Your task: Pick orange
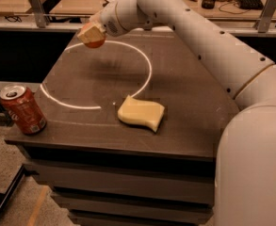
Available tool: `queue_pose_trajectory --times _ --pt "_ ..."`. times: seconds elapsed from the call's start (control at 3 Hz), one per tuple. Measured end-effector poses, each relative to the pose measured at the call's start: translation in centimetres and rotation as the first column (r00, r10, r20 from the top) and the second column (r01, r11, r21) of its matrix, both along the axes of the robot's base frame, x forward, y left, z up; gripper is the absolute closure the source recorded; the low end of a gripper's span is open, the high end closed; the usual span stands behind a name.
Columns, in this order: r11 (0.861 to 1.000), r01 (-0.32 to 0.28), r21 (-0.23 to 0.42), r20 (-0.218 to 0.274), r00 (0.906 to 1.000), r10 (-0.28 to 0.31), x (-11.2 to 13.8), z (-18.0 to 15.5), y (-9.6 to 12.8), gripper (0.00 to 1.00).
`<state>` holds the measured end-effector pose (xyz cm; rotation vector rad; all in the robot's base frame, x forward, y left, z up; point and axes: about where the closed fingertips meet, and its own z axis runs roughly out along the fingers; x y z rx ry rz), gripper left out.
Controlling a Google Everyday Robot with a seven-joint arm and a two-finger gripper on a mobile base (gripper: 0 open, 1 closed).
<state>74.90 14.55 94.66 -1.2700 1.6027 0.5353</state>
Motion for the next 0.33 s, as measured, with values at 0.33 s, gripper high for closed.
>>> queue_pose_trajectory --times 0.33 --pt "1.0 0.0 0.0 0.0 1.0 0.0 0.0 0.0 0.0 1.0"
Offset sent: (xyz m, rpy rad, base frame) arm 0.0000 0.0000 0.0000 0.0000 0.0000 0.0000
